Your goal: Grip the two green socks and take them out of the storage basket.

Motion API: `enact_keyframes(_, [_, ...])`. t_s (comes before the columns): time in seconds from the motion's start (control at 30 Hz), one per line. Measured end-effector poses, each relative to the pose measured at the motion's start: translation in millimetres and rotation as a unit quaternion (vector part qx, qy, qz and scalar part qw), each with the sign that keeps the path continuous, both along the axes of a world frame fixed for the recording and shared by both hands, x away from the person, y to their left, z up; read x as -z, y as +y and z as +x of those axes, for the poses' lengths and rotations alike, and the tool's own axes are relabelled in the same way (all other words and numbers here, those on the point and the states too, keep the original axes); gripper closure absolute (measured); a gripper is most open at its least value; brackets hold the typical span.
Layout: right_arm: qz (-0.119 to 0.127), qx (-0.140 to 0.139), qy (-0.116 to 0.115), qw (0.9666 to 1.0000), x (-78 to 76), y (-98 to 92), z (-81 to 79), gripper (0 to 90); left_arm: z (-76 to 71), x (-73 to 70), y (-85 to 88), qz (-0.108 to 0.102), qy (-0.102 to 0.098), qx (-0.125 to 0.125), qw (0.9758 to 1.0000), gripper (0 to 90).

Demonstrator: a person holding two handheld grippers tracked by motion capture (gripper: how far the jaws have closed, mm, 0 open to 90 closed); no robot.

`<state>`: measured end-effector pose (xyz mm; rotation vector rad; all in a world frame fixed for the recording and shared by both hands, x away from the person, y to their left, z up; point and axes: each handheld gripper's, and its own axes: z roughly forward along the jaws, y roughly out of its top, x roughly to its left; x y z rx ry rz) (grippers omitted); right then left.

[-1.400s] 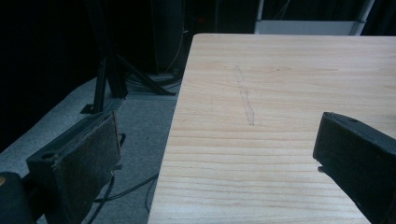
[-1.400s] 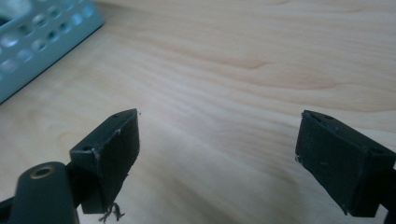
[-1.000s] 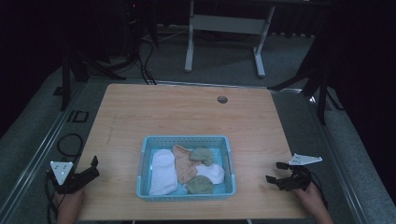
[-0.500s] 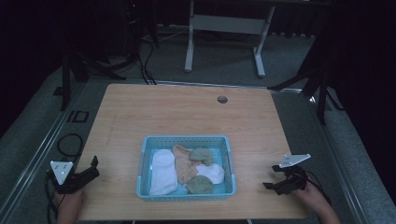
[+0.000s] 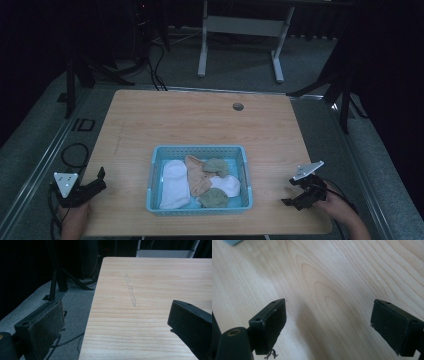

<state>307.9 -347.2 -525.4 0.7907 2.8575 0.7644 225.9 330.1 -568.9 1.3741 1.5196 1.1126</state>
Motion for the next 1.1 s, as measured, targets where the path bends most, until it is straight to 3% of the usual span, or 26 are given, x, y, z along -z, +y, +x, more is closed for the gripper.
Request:
enact_keyframes(0.17, [-0.022, -0.014, 0.027, 0.9993, -6.1, 5.6, 0.9, 13.8, 0.0, 0.0, 0.1, -0.001, 0.0, 0.001, 1.0, 0.4])
enact_keyframes(0.3, [-0.04, -0.022, 0.029, 0.9986, -9.1, 10.3, 1.8, 14.0, 0.0, 0.0, 0.3, -0.001, 0.0, 0.002, 1.0, 0.3])
enact_keyframes(0.57, [-0.05, -0.037, 0.044, 0.9971, -16.0, 21.2, 4.3, 13.0, -0.1, 0.0, 0.4, -0.002, 0.0, 0.002, 1.0, 0.4])
enact_keyframes(0.9, [-0.048, -0.045, 0.048, 0.9967, -25.6, 27.3, 5.1, 12.9, -0.1, 0.0, -0.1, -0.001, 0.0, 0.002, 1.0, 0.4])
enact_keyframes(1.1, [-0.029, -0.064, 0.037, 0.9968, -43.4, 38.6, 2.7, 12.7, -0.1, 0.0, 0.0, -0.001, 0.0, 0.002, 1.0, 0.4])
